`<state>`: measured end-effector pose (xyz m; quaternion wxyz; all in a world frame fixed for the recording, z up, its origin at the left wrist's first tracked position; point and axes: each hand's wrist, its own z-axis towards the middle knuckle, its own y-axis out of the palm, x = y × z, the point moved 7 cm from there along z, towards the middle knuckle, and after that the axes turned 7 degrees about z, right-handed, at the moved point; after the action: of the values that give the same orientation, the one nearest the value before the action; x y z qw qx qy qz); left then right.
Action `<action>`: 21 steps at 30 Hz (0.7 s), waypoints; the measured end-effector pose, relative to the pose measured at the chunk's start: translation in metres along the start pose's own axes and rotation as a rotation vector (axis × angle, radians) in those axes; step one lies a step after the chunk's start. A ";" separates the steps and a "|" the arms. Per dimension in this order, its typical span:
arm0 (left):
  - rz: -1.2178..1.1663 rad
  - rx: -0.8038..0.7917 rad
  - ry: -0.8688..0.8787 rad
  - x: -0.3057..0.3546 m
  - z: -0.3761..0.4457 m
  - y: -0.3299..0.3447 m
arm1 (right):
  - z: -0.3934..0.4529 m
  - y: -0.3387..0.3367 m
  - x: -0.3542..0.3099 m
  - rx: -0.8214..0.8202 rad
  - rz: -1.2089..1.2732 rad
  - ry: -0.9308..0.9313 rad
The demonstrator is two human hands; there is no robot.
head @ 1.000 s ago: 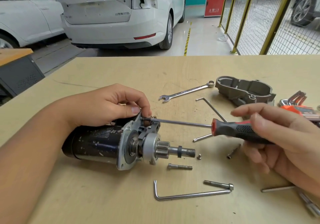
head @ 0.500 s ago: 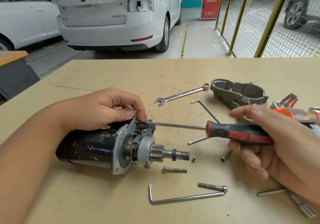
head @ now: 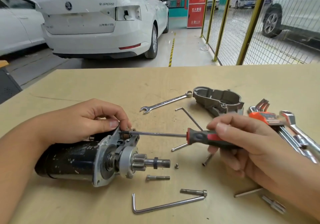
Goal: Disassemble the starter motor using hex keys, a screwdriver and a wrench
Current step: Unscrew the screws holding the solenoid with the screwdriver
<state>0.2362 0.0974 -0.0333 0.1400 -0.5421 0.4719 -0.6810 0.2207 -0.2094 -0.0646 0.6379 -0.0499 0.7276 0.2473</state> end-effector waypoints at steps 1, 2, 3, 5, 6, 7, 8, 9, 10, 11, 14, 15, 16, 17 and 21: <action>0.004 0.001 0.000 0.000 0.000 0.000 | 0.000 0.000 0.000 -0.018 0.009 -0.018; 0.008 0.001 -0.001 -0.001 0.001 0.000 | 0.000 -0.001 0.000 -0.025 0.020 -0.033; 0.011 0.003 -0.003 -0.001 0.001 0.000 | 0.000 -0.001 0.001 -0.023 0.030 -0.041; 0.007 0.007 -0.008 0.000 0.001 0.000 | 0.001 0.001 0.002 -0.011 0.048 -0.040; -0.002 0.006 -0.010 0.001 0.001 0.000 | 0.002 0.002 0.002 0.000 0.050 -0.029; -0.010 0.005 -0.014 0.002 0.000 0.000 | 0.002 0.003 0.003 0.015 0.041 -0.014; -0.017 0.005 -0.018 0.002 0.000 0.000 | 0.002 0.002 0.003 0.031 0.021 0.001; -0.026 0.007 -0.020 0.003 0.000 0.000 | 0.002 0.001 0.004 0.039 -0.006 0.005; -0.032 0.010 -0.020 0.004 -0.001 0.000 | 0.002 0.000 0.003 0.037 -0.033 -0.006; -0.038 0.012 -0.020 0.005 0.000 0.000 | 0.003 -0.001 0.002 0.023 -0.050 -0.030; -0.045 0.017 -0.025 0.008 0.000 0.000 | 0.003 -0.003 0.002 0.009 0.005 -0.076; -0.047 0.012 -0.027 0.008 0.000 0.001 | 0.004 -0.004 0.002 0.022 0.028 -0.074; -0.053 0.007 -0.030 0.007 0.000 0.001 | 0.004 -0.003 0.003 0.029 0.037 -0.067; -0.058 0.004 -0.033 0.007 0.000 0.001 | 0.004 -0.002 0.003 0.030 0.023 -0.051; -0.067 0.020 -0.017 0.009 0.000 0.000 | 0.001 0.002 0.004 0.021 -0.117 0.015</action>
<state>0.2324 0.0908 -0.0278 0.1263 -0.5621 0.4454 -0.6854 0.2200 -0.2060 -0.0675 0.6461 -0.0877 0.7309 0.2017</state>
